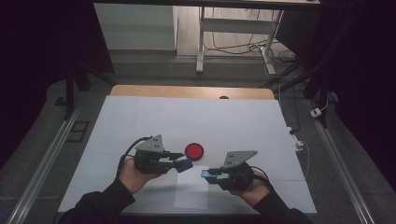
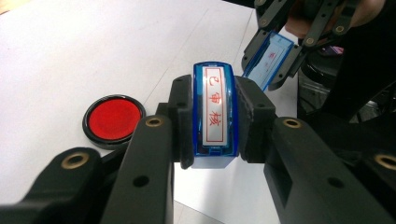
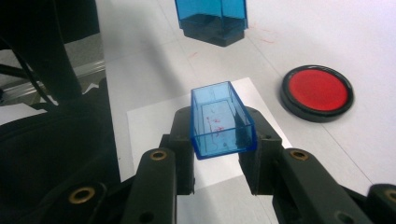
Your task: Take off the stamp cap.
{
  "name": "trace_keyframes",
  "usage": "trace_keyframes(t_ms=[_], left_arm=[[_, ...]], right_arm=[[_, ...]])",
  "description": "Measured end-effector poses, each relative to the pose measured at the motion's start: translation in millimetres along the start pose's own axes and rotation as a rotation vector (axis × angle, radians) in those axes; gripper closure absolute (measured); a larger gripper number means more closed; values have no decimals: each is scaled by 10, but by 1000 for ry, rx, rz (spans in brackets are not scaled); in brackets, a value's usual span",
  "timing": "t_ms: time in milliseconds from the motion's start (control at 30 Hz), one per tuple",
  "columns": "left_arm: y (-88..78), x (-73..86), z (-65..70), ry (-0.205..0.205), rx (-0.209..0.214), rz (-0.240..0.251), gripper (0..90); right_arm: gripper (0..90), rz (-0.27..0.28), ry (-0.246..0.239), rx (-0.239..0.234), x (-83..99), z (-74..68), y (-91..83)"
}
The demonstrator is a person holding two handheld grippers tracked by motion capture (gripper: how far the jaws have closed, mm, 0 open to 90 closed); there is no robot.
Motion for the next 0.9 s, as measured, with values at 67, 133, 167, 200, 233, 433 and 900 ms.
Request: trace_keyframes(t_ms=[67, 133, 167, 200, 233, 433, 900], left_arm=[[1, 3, -5, -3, -3, -2, 703], [3, 7, -7, -6, -4, -5, 703], [3, 9, -8, -7, -5, -7, 703], [3, 9, -9, -6, -7, -7, 703], [3, 10, -10, -6, -8, -9, 703], [10, 19, -18, -6, -18, -18, 703], [2, 23, -45, -6, -39, -25, 703]], right_arm=[[689, 5, -4, 8, 11, 8, -31], [689, 14, 1, 3, 18, 6, -62], [689, 26, 9, -3, 16, -1, -73], [689, 32, 12, -1, 18, 1, -84], [689, 27, 12, 7, 28, 12, -100], [689, 41, 46, 35, 64, 44, -184], [689, 88, 71, 163, 219, 146, -494]])
Point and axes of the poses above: each handheld gripper's, and its own axes: y roughly forward along the jaws, x roughly out of its underside, z roughly to its right, the point moved 10 cm from there along y, roughly forward along the jaws, and after that the axes turned 10 degrees about y, right-handed, at the moved point
